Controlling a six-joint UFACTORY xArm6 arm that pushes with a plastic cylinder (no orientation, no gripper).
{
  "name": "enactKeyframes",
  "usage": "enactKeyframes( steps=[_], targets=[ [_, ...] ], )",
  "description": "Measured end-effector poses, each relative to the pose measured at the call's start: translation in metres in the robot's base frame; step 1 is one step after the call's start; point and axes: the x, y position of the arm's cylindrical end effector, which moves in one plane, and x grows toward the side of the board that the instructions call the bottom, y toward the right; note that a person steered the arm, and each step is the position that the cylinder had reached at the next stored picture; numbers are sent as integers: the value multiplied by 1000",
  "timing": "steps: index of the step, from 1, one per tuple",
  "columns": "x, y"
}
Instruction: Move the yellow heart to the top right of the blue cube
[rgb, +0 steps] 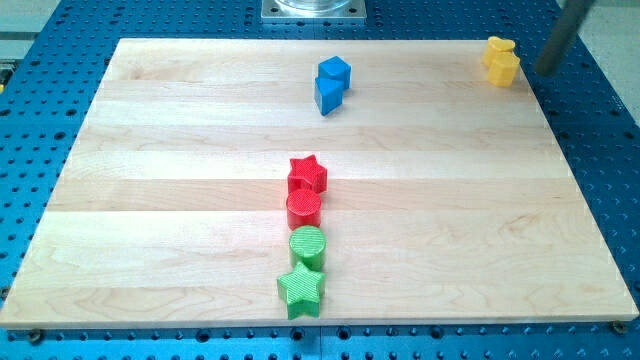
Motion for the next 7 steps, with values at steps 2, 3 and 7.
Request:
enactKeyframes(
  steps=[2,3,7],
  targets=[
    [-33,-37],
    [-33,-52],
    [-1,-47]
  ],
)
